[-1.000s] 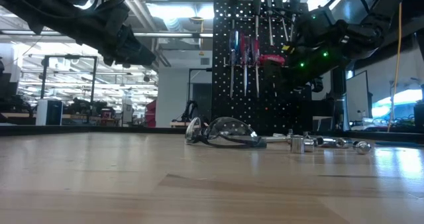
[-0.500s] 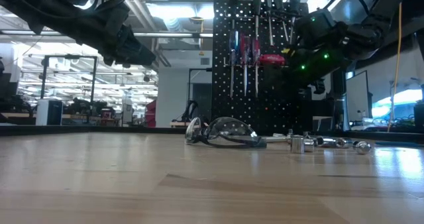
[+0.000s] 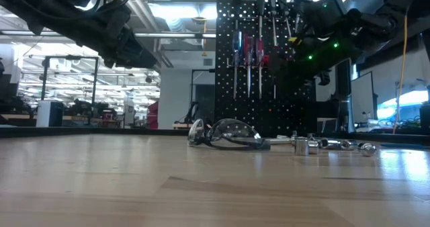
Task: Hang tools onto peg board
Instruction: Hang the red allen wrench on the peg board, then hang the blue pick tool on the peg board
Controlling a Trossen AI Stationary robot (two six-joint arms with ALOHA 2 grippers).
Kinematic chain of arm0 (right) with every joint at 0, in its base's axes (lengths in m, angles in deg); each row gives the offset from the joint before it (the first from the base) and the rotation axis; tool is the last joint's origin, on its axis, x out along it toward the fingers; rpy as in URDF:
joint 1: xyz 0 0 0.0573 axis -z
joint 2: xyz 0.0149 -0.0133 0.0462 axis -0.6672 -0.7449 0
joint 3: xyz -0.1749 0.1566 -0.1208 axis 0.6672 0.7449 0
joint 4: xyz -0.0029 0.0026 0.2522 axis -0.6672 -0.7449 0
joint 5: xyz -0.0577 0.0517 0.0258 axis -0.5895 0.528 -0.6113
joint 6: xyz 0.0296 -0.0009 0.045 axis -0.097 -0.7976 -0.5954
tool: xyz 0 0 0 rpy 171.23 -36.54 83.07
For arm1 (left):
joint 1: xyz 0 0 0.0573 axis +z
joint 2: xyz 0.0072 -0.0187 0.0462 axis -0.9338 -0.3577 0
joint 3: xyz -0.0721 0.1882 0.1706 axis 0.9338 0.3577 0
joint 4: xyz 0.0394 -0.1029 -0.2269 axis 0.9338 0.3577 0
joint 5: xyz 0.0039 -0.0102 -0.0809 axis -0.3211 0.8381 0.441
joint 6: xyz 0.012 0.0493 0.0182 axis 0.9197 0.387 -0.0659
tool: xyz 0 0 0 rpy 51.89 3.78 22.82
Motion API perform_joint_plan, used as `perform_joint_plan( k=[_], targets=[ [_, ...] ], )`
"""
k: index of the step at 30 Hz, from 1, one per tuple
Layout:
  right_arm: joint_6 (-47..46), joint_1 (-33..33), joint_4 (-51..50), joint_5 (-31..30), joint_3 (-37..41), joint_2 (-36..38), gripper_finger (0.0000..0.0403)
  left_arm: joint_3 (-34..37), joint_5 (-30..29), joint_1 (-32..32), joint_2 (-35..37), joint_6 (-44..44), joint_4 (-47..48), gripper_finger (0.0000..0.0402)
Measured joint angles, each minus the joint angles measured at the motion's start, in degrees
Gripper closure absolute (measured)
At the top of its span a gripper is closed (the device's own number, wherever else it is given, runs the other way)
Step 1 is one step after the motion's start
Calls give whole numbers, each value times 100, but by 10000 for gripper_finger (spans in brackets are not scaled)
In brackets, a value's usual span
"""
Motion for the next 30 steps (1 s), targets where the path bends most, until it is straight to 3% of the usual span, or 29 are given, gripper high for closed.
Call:
perform_joint_plan(
  k=[6,10,21,26,30],
  targets=[
    [-48,-12,-316,-193,0,51,260,0,0,0,0,-9,-9,229],
    [-40,-12,-335,7,0,147,260,0,0,0,0,-9,-7,229],
    [671,-12,-810,1895,-4,538,260,0,1,0,0,-9,-2,229],
    [699,-76,-1360,2331,-4,628,260,0,51,0,0,15,-2,229],
    [436,-501,-1891,2727,-4,983,260,0,469,-2,0,182,-7,229]
  ],
)
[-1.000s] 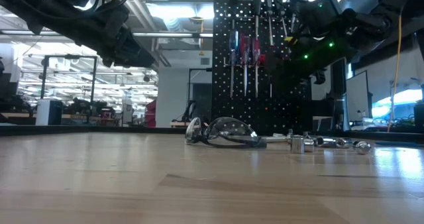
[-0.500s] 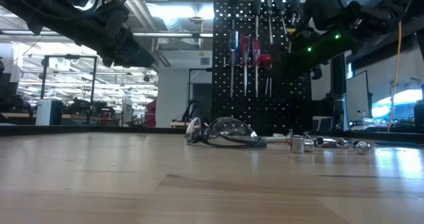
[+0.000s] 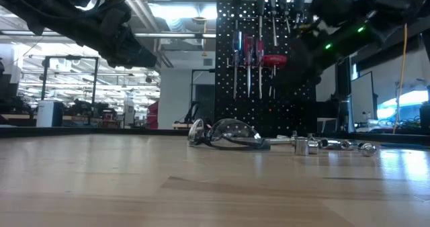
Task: Hang tools onto peg board
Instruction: Hang the blue pick tool on the peg board
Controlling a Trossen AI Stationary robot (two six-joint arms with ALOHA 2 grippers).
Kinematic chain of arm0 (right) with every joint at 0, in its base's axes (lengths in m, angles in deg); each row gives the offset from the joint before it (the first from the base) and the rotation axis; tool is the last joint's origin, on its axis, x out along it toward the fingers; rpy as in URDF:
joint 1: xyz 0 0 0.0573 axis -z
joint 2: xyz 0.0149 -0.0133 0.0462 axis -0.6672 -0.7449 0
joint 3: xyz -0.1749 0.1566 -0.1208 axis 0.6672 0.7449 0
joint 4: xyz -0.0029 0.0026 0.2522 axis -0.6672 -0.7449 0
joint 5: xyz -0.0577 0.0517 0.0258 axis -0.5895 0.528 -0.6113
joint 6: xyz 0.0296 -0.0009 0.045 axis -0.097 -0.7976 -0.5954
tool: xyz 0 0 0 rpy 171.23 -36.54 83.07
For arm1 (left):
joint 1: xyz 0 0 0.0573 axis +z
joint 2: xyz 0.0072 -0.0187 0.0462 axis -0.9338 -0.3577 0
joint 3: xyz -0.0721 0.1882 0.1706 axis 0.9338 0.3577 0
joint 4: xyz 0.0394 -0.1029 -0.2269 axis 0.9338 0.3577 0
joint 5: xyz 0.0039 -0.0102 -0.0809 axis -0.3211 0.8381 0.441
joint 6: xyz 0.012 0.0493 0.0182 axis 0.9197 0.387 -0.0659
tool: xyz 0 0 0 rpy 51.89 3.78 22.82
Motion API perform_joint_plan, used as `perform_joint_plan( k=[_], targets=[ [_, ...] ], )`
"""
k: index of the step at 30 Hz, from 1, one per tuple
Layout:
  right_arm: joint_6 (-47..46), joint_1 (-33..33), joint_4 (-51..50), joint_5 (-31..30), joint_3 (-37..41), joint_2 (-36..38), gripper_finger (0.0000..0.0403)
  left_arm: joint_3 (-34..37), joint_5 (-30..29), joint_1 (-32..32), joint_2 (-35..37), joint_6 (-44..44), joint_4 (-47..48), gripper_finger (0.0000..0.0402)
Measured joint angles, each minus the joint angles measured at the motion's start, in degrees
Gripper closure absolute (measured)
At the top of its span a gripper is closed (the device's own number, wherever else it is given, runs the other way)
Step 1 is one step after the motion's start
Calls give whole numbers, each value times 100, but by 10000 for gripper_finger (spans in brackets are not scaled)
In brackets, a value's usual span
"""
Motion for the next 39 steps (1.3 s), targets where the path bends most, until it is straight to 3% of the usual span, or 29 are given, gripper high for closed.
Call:
perform_joint_plan(
  k=[7,12,16,20,26,39],
  targets=[
    [-658,-1515,-740,-230,0,531,260,0,316,-196,-7,136,-11,229],
    [-1275,-2678,-634,-1291,-1,392,260,0,323,-408,-241,273,-251,229],
    [-1404,-3293,198,-2216,0,-126,260,0,322,-587,-787,31,-788,229],
    [-692,-3401,809,-2689,0,-519,260,-2,322,-800,-1394,205,-1054,229],
    [-379,-3391,851,-3247,0,-561,260,-2,322,-856,-1780,518,-1194,229],
    [-313,-3391,513,-3146,-2,-561,260,-2,316,-839,-1788,716,-1352,229]
  ],
)
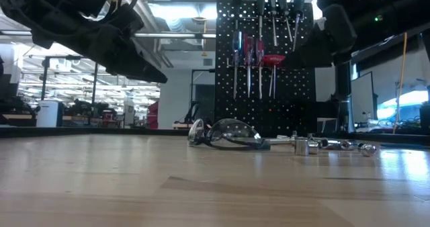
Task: Hang tools onto peg board
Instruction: Hang the blue pick tool on the peg board
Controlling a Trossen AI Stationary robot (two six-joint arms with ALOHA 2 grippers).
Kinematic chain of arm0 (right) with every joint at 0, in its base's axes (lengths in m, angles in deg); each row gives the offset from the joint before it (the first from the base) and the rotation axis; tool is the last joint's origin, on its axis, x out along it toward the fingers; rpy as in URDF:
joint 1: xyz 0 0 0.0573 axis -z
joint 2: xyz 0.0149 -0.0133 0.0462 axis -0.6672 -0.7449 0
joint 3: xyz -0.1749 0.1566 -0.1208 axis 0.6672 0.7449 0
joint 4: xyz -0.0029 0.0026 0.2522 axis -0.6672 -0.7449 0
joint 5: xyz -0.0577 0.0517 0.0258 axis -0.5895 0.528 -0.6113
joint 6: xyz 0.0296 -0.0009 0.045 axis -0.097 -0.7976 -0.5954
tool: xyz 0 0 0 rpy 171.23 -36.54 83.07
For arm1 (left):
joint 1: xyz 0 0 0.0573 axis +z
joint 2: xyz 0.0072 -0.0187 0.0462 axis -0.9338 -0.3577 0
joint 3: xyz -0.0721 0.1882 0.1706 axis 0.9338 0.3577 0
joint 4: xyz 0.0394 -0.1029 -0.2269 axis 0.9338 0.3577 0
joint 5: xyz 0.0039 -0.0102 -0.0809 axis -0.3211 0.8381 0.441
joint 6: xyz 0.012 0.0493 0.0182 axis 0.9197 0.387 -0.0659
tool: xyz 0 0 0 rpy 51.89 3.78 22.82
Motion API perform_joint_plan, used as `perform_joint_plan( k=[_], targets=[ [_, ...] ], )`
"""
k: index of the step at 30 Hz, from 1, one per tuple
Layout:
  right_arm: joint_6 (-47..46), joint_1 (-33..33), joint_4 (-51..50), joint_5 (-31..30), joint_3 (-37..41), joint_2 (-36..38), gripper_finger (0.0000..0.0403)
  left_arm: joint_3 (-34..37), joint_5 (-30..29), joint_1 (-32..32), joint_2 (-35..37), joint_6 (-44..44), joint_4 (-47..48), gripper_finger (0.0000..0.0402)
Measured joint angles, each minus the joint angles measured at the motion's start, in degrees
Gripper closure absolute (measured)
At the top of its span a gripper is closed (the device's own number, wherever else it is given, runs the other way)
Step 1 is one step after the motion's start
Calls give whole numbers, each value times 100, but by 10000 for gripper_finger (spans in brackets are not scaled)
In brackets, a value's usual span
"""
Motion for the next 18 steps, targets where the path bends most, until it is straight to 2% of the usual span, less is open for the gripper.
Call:
perform_joint_plan(
  k=[7,13,15,18],
  targets=[
    [-120,79,-50,-49,0,0,260,0,-7,0,0,0,2,229],
    [-548,70,-517,-388,2,94,260,0,-42,0,0,-7,5,229],
    [-1033,70,-998,-342,-81,320,260,0,-42,0,0,-85,4,229],
    [-2152,70,-2541,159,-490,861,260,0,-42,0,0,-167,12,229]
  ],
)
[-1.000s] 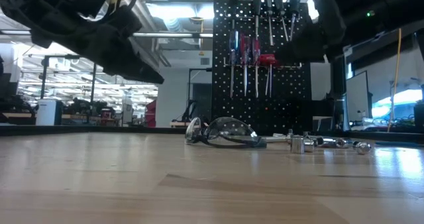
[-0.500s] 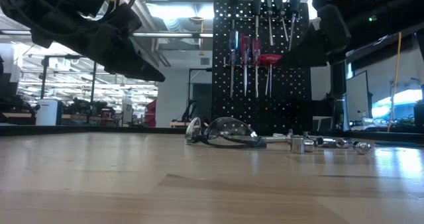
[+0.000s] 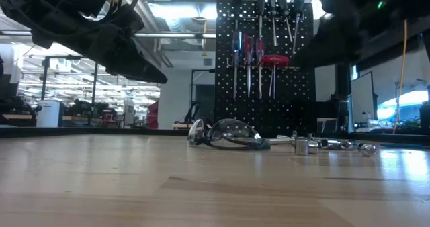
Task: Hang tools onto peg board
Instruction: Hang the blue pick tool on the peg board
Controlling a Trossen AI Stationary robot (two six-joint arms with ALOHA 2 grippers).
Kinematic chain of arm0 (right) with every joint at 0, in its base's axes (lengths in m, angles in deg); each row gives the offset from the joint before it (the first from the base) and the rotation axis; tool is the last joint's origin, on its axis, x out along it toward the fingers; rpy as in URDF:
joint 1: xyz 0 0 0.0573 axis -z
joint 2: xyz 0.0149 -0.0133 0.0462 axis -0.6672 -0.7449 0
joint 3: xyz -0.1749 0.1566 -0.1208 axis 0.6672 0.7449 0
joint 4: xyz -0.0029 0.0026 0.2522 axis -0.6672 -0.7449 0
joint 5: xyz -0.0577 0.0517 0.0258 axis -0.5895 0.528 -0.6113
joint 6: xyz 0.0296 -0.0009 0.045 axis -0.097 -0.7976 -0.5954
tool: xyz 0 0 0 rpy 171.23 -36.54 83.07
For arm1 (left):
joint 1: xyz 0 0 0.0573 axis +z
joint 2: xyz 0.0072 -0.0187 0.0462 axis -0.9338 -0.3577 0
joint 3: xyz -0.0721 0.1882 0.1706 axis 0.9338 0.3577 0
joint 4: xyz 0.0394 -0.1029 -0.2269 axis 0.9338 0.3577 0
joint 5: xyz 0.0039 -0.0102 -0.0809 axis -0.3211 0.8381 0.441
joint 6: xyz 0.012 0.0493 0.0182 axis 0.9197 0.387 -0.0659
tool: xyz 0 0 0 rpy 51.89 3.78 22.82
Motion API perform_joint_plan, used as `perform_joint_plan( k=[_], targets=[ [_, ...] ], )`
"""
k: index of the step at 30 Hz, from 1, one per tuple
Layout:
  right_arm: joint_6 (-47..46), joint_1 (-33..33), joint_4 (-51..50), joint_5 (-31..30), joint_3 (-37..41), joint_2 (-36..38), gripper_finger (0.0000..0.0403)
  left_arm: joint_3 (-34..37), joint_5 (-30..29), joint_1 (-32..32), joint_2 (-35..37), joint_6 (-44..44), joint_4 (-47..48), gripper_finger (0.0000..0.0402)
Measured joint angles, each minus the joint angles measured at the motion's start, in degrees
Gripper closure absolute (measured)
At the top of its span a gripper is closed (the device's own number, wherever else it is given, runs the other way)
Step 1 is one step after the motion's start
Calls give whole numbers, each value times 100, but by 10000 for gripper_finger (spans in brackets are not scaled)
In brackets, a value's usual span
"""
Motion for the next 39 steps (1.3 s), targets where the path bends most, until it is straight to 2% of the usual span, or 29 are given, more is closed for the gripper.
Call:
perform_joint_plan(
  k=[6,8,12,17,20,32,39],
  targets=[
    [-2573,0,-4188,1404,-1119,731,260,0,0,-2,0,-124,0,229],
    [-3265,0,-4885,1864,-1287,785,260,0,0,-5,0,-147,-12,229],
    [-3939,9,-5613,2502,-1182,733,260,0,2,13,0,-108,-35,229],
    [-4532,234,-5889,3199,-622,649,260,0,0,31,0,-120,-33,229],
    [-4664,453,-5868,3377,-270,641,260,0,3,26,0,-128,-32,229],
    [-4456,1264,-4693,4032,885,643,260,0,35,13,0,35,-154,229],
    [-4399,1311,-4660,3803,910,643,260,0,43,11,1,15,-187,229]
  ],
)
